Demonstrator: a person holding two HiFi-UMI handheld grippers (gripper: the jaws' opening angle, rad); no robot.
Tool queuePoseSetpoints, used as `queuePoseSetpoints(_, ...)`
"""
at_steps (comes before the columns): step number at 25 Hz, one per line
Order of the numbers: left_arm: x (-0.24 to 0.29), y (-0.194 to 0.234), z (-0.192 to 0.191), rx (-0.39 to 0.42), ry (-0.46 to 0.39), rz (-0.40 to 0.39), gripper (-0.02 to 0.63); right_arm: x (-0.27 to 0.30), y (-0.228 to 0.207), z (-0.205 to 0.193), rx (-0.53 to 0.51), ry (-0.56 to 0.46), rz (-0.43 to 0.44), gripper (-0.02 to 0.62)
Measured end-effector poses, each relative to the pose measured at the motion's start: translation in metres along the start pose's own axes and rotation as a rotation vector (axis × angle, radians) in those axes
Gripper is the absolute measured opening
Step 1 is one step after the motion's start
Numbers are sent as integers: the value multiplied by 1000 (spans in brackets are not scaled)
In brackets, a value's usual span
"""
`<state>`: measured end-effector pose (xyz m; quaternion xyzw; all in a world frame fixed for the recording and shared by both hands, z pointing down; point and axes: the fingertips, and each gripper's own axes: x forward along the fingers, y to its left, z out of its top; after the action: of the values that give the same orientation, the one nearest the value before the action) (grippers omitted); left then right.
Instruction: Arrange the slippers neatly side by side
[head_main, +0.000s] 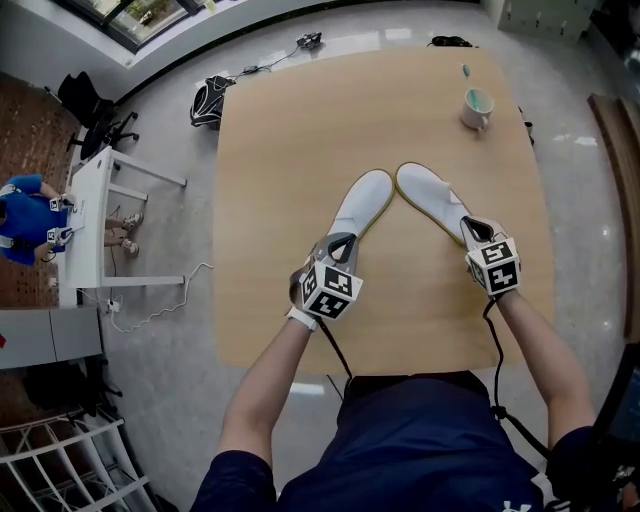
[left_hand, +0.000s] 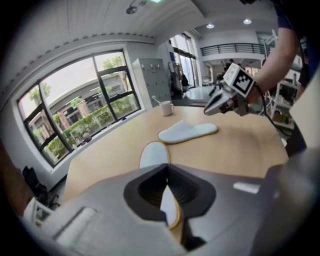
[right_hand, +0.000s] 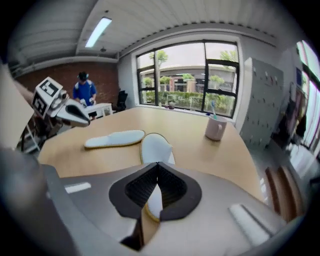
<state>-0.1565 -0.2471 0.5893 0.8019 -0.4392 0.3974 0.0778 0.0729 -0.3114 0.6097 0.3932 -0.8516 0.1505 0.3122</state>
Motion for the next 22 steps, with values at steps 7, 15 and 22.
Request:
queuePoseSetpoints(7,48,19,-8,207,55,1,5,43,11,15,-410,0,136,11)
queuePoseSetpoints(15,79,22,-21,266,22,-69,5,71,31,24,-517,-19,163,11)
queuePoseSetpoints(22,92,35,-43,1,27,-27,5,85,29,0,-466,-14,143,9)
